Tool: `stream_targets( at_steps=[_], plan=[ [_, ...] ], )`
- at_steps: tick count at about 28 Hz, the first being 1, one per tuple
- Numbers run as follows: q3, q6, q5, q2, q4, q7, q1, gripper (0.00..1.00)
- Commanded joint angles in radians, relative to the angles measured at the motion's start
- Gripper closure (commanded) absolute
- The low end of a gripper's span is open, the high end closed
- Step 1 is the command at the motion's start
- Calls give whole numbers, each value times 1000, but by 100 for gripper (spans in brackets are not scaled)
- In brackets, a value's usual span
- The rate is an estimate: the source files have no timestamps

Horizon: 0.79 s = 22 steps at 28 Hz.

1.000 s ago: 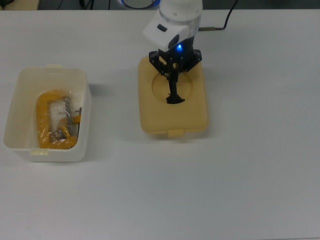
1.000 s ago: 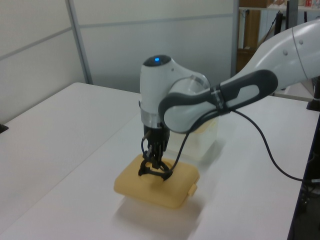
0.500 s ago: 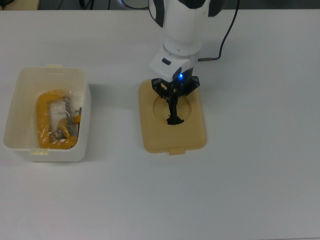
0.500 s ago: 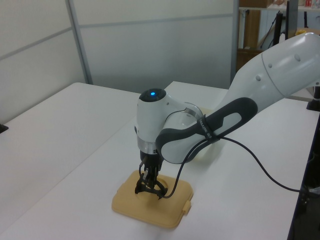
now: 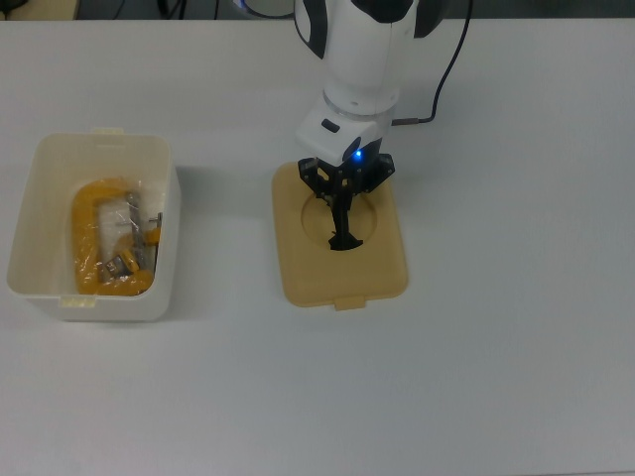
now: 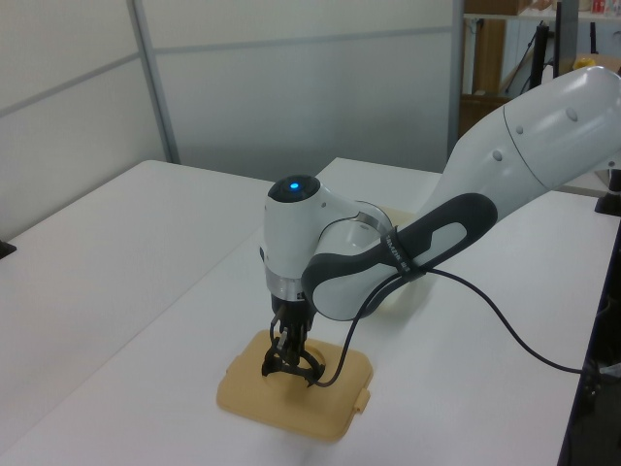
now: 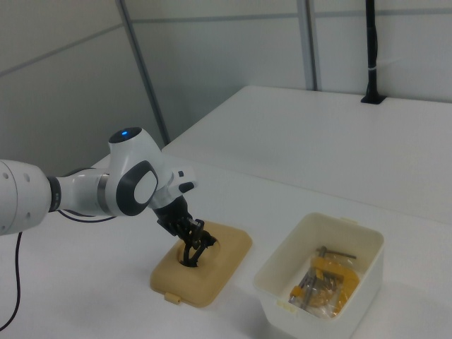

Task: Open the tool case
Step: 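Open the gripper, release the handle and raise the gripper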

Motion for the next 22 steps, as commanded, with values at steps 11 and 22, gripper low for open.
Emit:
stream_targets(
  at_steps=[11, 22],
  plan=[
    [-19, -338, -16, -101, 186, -11, -90, 0],
    [-20, -524, -9, -154, 327, -34, -193, 0]
  ],
)
